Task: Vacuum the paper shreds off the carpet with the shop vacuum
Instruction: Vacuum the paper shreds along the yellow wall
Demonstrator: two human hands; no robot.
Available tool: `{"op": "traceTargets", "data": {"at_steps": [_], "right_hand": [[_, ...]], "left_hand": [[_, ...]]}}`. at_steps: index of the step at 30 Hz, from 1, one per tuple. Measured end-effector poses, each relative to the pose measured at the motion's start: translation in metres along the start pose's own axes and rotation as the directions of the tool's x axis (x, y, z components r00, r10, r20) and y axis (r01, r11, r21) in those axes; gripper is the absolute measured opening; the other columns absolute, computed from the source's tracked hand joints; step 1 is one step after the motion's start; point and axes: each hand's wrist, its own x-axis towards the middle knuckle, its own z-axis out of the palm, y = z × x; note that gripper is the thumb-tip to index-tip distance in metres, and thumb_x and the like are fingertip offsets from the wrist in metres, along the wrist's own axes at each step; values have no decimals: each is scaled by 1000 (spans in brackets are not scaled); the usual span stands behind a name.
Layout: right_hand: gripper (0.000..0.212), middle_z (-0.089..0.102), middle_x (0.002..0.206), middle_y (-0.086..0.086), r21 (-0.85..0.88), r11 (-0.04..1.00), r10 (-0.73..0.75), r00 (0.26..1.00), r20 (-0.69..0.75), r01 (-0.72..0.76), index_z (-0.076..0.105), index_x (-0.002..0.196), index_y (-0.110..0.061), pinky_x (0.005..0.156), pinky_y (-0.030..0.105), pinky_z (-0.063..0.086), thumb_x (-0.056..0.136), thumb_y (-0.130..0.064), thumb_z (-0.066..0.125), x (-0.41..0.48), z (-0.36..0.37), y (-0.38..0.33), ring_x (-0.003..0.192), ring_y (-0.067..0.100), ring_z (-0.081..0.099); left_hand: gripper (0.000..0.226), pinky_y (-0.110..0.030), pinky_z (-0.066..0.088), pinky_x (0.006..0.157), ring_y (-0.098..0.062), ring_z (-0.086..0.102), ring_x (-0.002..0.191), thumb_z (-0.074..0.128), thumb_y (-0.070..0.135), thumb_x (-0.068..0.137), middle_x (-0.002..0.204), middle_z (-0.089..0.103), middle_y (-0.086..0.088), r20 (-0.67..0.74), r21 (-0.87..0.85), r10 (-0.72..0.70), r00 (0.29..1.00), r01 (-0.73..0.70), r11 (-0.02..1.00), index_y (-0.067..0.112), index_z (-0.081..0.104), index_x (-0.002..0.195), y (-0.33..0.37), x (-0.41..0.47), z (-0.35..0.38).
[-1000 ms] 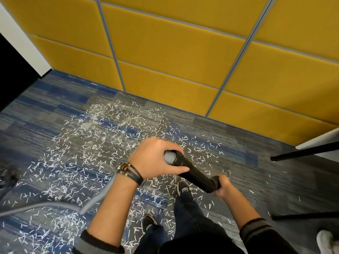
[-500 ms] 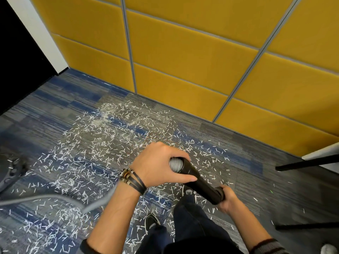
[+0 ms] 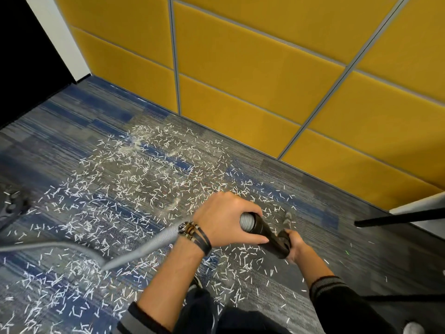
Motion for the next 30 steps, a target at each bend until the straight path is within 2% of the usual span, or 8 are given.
{"op": "traceTargets", "data": {"at_steps": [5,8,11,13,15,21,26,30], "right_hand": [[25,58,86,17,110,993,44,999,4,-44,45,99,-8,52,39,57,105,-29,33,-51,-7,25,73,32,57],[28,55,81,16,109,993,48,998,44,-52,43,88,-6,41,43,55,105,-25,31,-54,-14,33,71,33,54],[27,55,78,16,128,991,34,997,75,-43,45,89,-5,46,39,56,106,-22,31,-64,-2,34,69,32,55],[25,58,81,17,103,995,7,994,112,-19,47,99,-5,51,39,56,105,-24,32,-72,8,35,71,32,58],[26,60,86,18,79,996,32,986,163,-45,47,103,-5,47,40,56,106,-27,33,-81,13,38,74,34,59],[33,49,77,13,177,976,81,964,255,-129,41,78,-8,34,40,51,106,-23,30,-112,-12,69,68,30,50],[22,53,84,17,218,970,57,971,231,-109,41,92,-10,33,48,50,106,-25,35,-122,-57,76,56,36,61],[24,56,85,17,231,969,42,979,197,-88,44,92,-7,37,48,52,104,-27,37,-109,-79,78,67,36,60]], "left_hand": [[51,-29,60,85,1,68,85,73,76,76,91,75,22,15,-26,-26,1000,27,999,40,76,112,6,-5,-2],[49,-28,60,84,1,68,83,74,75,77,91,75,22,-19,-10,-46,999,46,999,39,76,111,16,-14,-6],[46,-25,59,81,2,67,78,74,74,78,88,75,22,-66,29,-62,996,64,998,40,77,109,23,-29,-16],[45,-22,59,79,6,65,74,75,73,76,85,74,24,-106,41,-74,992,79,996,41,77,107,27,-42,-25],[45,-20,59,77,7,67,74,77,73,74,85,74,25,-156,26,-82,984,87,996,40,78,106,32,-55,-29],[60,-25,61,76,4,70,76,66,85,69,87,75,25,-172,6,-87,981,89,996,39,79,106,56,-83,-16],[42,-18,56,71,1,68,68,80,70,74,80,74,22,-218,-11,-61,974,60,998,37,79,101,86,-93,4],[47,-18,58,71,3,69,70,72,76,73,82,75,23,-216,3,-29,976,30,1000,39,79,102,103,-95,23]]}}
